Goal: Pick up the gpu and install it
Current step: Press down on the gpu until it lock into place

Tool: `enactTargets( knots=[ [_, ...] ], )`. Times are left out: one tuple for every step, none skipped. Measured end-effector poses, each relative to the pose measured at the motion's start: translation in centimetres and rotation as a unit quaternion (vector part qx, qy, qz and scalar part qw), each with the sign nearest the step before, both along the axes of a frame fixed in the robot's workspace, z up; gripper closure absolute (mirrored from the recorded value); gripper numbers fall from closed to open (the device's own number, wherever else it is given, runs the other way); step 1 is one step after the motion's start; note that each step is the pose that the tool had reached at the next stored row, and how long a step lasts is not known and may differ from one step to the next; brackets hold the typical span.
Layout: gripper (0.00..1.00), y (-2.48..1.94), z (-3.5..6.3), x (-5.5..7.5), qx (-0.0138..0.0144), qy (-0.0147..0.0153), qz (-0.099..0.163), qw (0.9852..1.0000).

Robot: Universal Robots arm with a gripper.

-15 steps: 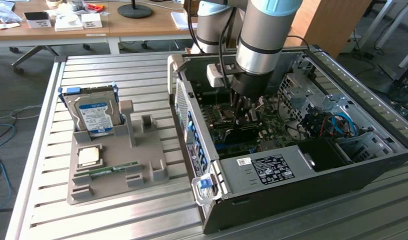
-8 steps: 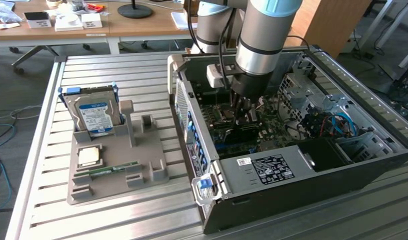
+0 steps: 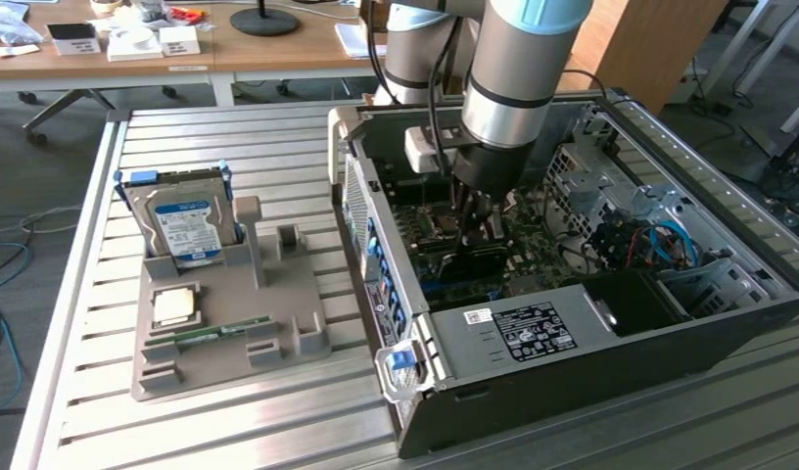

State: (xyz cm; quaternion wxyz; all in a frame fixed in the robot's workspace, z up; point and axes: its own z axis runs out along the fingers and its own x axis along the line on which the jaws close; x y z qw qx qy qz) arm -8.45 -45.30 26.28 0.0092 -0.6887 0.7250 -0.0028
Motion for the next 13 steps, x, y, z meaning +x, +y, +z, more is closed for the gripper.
enactTargets(
  knots=[
    [0.89,0.00,-0.03,0.00,0.0000,0.0000,0.000,1.0000],
    [0.89,0.00,-0.04,-0.01,-0.0001,0.0000,0.000,1.0000],
    [0.89,0.00,-0.04,-0.01,0.0000,0.0000,0.000,1.0000],
    [0.89,0.01,-0.05,-0.02,0.0001,0.0000,0.000,1.0000],
    [0.89,0.01,-0.08,-0.02,0.0001,-0.0001,0.000,1.0000],
    [0.89,0.01,-0.12,-0.04,0.0002,-0.0001,0.000,1.0000],
    [0.89,0.01,-0.13,-0.06,0.0001,-0.0001,0.000,1.0000],
    [0.89,0.01,-0.13,-0.06,0.0000,0.0000,0.000,1.0000],
    [0.89,0.01,-0.13,-0.06,0.0001,0.0000,0.000,1.0000],
    [0.89,0.01,-0.13,-0.06,0.0001,0.0000,0.000,1.0000],
    [0.89,0.01,-0.14,-0.08,0.0001,-0.0001,0.000,1.0000],
    [0.89,0.01,-0.15,-0.13,0.0000,-0.0001,0.000,1.0000],
    [0.89,0.01,-0.17,-0.17,0.0000,-0.0001,0.000,1.0000]
  ],
)
